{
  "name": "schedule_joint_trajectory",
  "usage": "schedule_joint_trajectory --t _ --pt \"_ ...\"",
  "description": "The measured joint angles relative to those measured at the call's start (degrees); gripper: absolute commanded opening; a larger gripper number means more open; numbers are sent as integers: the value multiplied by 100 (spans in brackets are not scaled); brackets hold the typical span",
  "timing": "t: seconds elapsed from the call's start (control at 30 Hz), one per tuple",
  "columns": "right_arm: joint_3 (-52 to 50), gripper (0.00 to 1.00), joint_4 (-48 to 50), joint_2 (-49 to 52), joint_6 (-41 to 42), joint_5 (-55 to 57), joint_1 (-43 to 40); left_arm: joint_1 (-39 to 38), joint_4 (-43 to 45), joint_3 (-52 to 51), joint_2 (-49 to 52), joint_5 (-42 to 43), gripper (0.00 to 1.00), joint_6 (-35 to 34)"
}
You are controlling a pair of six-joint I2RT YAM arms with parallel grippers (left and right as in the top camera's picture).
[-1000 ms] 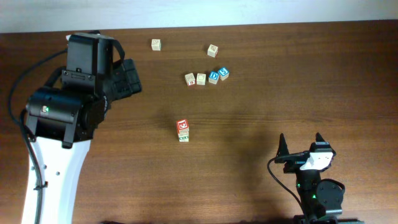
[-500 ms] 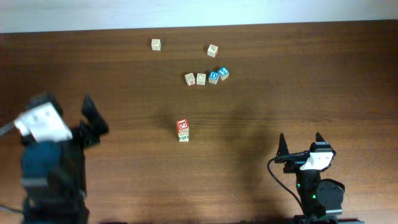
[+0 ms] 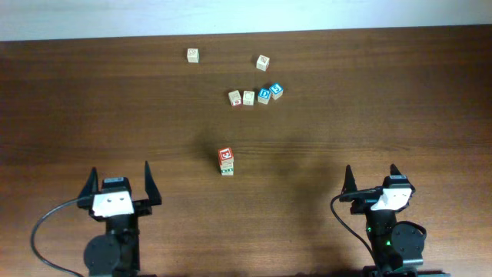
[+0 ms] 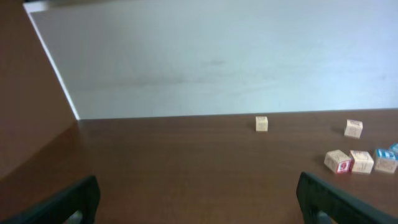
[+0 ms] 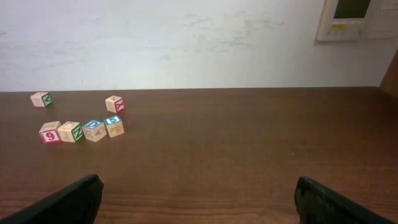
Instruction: Rotate 4 blocks
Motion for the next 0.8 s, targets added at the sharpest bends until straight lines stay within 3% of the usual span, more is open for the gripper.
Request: schedule_joint_trajectory --t 0.43,0.8 --pt "0 98 0 0 4 0 0 0 149 -1027 -835 664 99 1252" --pt "0 98 0 0 2 0 0 0 -94 -1128 -839 697 99 1484"
